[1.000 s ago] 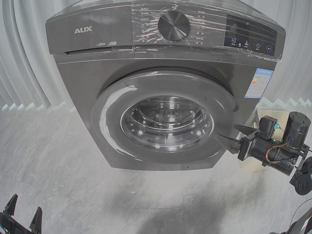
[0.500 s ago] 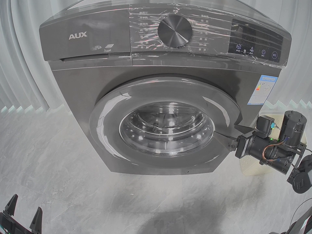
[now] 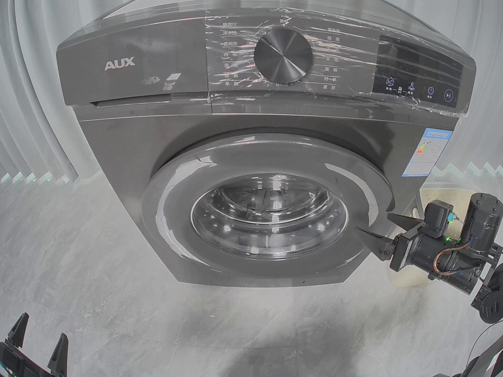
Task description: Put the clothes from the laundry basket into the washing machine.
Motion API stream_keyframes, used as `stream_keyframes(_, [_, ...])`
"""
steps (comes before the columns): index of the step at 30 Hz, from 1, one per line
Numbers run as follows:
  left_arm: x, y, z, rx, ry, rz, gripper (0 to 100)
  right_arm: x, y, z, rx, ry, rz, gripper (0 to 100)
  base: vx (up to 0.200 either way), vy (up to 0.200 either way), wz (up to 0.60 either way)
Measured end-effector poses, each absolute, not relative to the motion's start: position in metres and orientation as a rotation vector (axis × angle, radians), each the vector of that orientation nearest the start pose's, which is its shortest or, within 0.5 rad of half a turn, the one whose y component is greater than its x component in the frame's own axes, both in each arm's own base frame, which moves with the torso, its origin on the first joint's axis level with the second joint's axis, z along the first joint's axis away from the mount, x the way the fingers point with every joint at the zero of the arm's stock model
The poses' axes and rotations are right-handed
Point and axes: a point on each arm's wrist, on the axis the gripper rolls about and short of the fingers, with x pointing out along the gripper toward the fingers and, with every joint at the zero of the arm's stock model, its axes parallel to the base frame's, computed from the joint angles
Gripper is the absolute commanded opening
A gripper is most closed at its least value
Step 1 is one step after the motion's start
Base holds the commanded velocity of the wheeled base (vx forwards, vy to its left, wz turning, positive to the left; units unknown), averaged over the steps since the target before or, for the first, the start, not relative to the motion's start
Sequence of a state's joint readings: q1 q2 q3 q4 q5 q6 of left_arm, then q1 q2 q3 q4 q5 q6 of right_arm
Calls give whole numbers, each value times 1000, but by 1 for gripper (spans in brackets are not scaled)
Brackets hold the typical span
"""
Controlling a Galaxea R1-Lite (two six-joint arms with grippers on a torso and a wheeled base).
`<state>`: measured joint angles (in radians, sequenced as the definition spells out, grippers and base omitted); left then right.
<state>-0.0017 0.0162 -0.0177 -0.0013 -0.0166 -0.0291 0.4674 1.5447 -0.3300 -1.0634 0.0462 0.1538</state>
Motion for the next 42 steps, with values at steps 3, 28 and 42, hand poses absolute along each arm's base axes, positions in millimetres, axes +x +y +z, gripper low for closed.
stream_keyframes(3, [-23,0,81,-30,-3,-19,100,200,104,147,120,192,512,100,0,0,0])
stream_keyframes(28, [-23,0,81,-33,-3,-17,100,183,102,151,134,58,479,100,0,0,0])
stream_keyframes(42, [-23,0,81,-35,-2,-17,100,113,62,155,99,38,487,100,0,0,0])
